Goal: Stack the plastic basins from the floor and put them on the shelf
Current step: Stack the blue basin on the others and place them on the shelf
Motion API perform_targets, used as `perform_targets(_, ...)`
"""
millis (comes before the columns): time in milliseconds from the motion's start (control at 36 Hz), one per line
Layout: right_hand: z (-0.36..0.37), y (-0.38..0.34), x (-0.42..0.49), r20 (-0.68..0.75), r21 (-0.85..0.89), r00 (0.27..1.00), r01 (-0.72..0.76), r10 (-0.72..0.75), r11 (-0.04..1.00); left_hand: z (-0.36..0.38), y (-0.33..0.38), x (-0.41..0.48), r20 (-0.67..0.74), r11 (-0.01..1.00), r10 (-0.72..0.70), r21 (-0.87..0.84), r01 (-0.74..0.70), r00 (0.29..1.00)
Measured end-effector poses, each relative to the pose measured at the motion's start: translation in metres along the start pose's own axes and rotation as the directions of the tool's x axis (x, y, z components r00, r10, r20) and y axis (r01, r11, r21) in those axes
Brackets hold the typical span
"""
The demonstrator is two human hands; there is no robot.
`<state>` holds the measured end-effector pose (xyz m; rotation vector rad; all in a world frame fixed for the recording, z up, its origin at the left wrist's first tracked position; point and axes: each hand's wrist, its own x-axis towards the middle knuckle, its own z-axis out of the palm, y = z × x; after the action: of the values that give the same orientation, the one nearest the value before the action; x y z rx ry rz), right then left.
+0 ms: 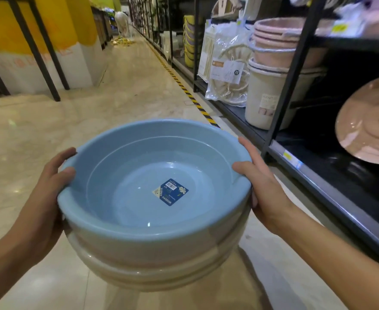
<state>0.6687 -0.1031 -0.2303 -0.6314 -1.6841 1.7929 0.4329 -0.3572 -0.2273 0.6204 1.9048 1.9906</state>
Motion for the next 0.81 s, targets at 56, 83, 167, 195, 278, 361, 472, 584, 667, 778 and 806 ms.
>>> perform_targets(56,-0.011,-0.009,-0.005,-0.032,0.015,0.999,0.014,-0.014,1.000,0.010,0.003,0.007,0.015,1.000,0.009,0.002,-0.009,1.000)
perform_targets(83,-0.018,-0.013,-0.007,-0.054,0.026,0.998,0.017,-0.015,1.000,0.017,0.003,0.010,0.022,1.000,0.011,0.004,-0.011,1.000)
perform_targets(167,-0.037,-0.025,-0.015,-0.093,0.019,0.995,0.030,-0.028,0.999,0.040,0.006,0.022,0.064,1.000,0.023,-0.018,-0.022,0.998)
perform_targets(195,-0.045,-0.028,-0.018,-0.121,-0.002,0.992,0.037,-0.037,0.999,0.049,0.005,0.030,0.089,0.999,0.030,-0.036,-0.027,0.996)
perform_targets(278,-0.074,-0.040,-0.031,-0.247,-0.031,0.967,0.058,-0.064,0.998,0.086,0.003,0.057,0.175,0.998,0.029,-0.068,-0.017,0.984)
perform_targets(361,-0.102,-0.053,-0.049,-0.357,-0.039,0.929,0.089,-0.097,0.995,0.132,0.002,0.072,0.307,0.997,0.075,-0.051,-0.062,0.949)
perform_targets(472,-0.139,-0.071,-0.077,-0.450,-0.073,0.886,0.084,-0.108,0.994,0.196,0.007,0.071,0.438,0.995,0.095,-0.081,-0.066,0.894)
perform_targets(584,-0.169,-0.085,-0.116,-0.545,-0.093,0.826,0.110,-0.143,0.990,0.259,0.015,0.053,0.554,0.993,0.088,-0.118,-0.026,0.828)
perform_targets(667,-0.191,-0.090,-0.153,-0.642,-0.086,0.754,0.113,-0.141,0.990,0.304,0.024,0.030,0.624,0.989,0.073,-0.144,0.022,0.778)
perform_targets(778,-0.223,-0.098,-0.201,-0.765,-0.086,0.634,0.067,-0.109,0.994,0.357,0.036,-0.011,0.727,0.989,0.069,-0.142,0.051,0.683)
perform_targets(806,-0.230,-0.101,-0.212,-0.784,-0.095,0.610,0.059,-0.111,0.994,0.371,0.037,-0.021,0.751,0.988,0.064,-0.138,0.062,0.658)
